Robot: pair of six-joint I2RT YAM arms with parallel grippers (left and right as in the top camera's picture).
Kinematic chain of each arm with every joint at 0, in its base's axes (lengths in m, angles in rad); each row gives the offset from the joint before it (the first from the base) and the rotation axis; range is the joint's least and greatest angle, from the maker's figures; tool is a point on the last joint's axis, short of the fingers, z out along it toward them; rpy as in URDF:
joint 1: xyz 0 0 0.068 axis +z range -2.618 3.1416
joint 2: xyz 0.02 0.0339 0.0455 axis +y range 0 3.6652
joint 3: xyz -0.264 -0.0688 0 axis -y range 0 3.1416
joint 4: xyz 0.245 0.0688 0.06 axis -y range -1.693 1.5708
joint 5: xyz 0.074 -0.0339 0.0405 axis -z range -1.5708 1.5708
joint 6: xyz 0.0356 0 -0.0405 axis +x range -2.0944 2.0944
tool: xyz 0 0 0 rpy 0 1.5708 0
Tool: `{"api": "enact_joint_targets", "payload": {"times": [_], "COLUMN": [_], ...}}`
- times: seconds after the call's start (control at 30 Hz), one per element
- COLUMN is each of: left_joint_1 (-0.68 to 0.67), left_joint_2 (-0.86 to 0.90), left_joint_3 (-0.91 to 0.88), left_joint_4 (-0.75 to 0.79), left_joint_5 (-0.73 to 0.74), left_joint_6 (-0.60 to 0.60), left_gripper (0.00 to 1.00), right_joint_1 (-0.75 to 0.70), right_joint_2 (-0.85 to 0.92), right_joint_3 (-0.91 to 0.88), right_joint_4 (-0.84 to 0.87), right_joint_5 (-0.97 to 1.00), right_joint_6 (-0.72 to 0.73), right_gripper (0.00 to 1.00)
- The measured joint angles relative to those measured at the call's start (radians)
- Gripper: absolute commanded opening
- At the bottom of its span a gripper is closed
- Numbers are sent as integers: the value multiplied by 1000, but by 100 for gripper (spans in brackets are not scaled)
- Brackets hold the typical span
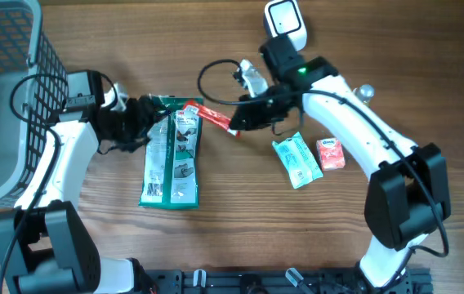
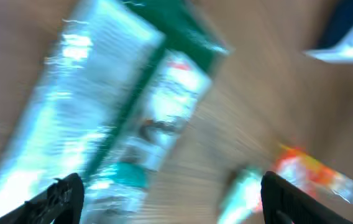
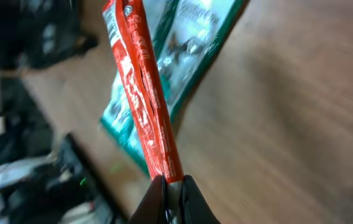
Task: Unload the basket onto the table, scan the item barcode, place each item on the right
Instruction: 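Grasp the red strip with the right gripper and lift it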
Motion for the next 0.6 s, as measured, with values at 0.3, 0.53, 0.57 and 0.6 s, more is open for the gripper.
{"api": "enact_joint_targets", "payload": {"times": [0.3, 0.53, 0.57, 0.6], "left_joint_1": [0, -3, -3, -3], "left_joint_2": [0, 0, 0, 0], "left_joint_3": [-1, -1, -1, -1], "left_joint_4": [86, 89, 89, 89], "left_joint_5": [450, 472, 475, 479], "left_joint_6": [14, 13, 13, 12], "left_gripper": [49, 37, 32, 27], "right_joint_1": [-21, -19, -16, -8], "right_joint_2": [0, 0, 0, 0], "right_joint_3": [0, 0, 0, 0], "right_joint_4": [-16, -15, -7, 11], "right_joint_5": [-260, -287, -287, -287], "right_joint_6": [-150, -163, -163, -158], "right_gripper": [4, 4, 4, 4]}}
